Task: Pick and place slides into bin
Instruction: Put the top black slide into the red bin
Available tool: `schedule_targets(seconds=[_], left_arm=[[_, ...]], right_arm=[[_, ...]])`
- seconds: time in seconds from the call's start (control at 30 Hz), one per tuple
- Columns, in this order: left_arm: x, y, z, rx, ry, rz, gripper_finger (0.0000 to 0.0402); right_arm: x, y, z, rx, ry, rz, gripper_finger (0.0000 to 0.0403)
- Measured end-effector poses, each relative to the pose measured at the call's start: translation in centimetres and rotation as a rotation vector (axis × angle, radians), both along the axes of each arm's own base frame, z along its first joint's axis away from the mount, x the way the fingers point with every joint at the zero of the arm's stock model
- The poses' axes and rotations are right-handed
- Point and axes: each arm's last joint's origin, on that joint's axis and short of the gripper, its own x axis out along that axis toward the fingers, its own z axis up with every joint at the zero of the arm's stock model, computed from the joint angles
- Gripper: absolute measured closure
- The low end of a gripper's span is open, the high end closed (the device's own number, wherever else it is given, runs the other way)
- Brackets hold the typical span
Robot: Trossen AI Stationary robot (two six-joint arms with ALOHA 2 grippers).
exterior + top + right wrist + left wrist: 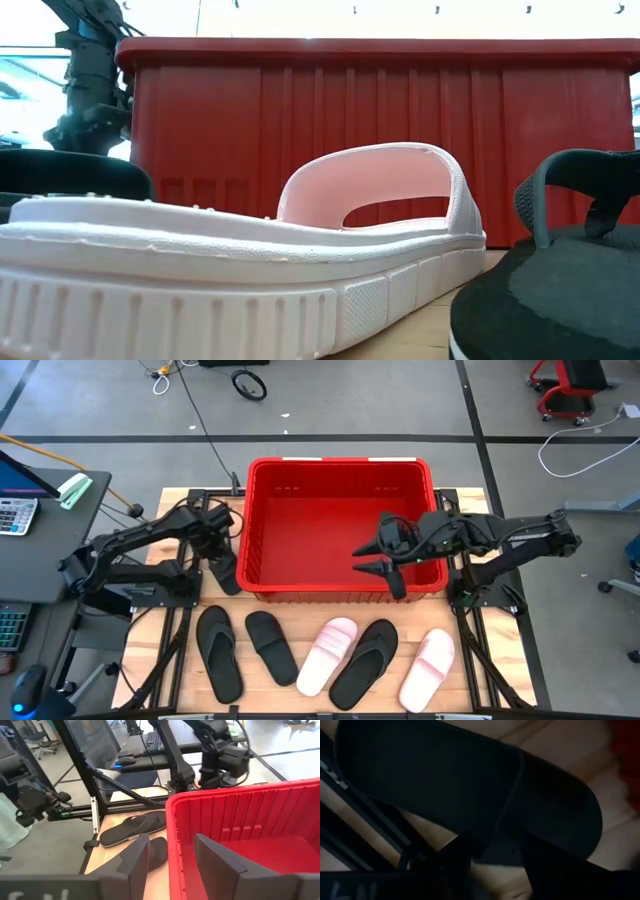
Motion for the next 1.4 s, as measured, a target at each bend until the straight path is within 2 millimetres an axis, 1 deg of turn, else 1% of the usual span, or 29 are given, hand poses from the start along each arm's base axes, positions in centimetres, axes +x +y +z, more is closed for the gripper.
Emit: schedule_targets(seconds=[0.17, 0.33, 0.53, 0.7, 0.8, 0.87, 0.93, 1.03, 1.13, 1.17, 1.23, 1.3, 1.4], left_arm=[[0.7, 0.7, -1.1, -0.075, 0.020, 0.006, 0.0230], [1.2, 1.1, -1.9, -0.103, 0.041, 0.005, 0.0230], [1.5, 0.8, -1.8, -0.204, -0.047, -0.021, 0.0230], [1.4, 0.6, -1.7, -0.241, -0.060, -0.021, 0.0230], [1.3, 0.5, -1.7, -0.255, -0.065, -0.051, 0.0234], [1.4, 0.4, -1.7, -0.266, -0.075, -0.069, 0.0245], [1.3, 0.4, -1.7, -0.272, -0.077, -0.071, 0.0264], [1.3, 0.4, -1.7, -0.273, -0.077, -0.072, 0.0312], [1.3, 0.3, -1.7, -0.278, -0.071, -0.079, 0.0377], [1.2, 0.3, -1.7, -0.282, -0.066, -0.074, 0.0387], [1.1, 0.2, -1.6, -0.293, -0.054, -0.068, 0.0388], [1.0, 0.1, -1.0, -0.308, -0.015, -0.063, 0.0391], [0.9, 0.2, 0.7, -0.291, 0.049, -0.068, 0.0395]], right_arm=[[-0.3, 0.0, 0.1, 0.004, 0.008, -0.001, 0.0233], [-0.7, -0.1, 0.3, 0.005, 0.001, -0.002, 0.0233], [-1.0, -0.2, 0.2, -0.003, 0.025, 0.000, 0.0233], [-1.1, -0.2, -0.3, -0.010, 0.071, -0.001, 0.0233], [-1.2, -0.2, -0.4, -0.013, 0.086, -0.001, 0.0233], [-1.2, -0.2, -0.4, -0.014, 0.087, -0.001, 0.0233], [-1.2, -0.2, -0.4, -0.014, 0.087, -0.001, 0.0233], [-1.2, -0.2, -0.4, -0.015, 0.087, 0.000, 0.0233], [-1.2, -0.2, -0.4, -0.020, 0.086, 0.001, 0.0233], [-1.2, -0.2, -0.4, -0.023, 0.086, 0.002, 0.0233], [-1.2, -0.2, -0.4, -0.024, 0.086, 0.003, 0.0233], [-1.2, -0.2, -0.4, -0.025, 0.086, 0.003, 0.0233], [-1.2, -0.2, -0.4, -0.025, 0.086, 0.003, 0.0233]])
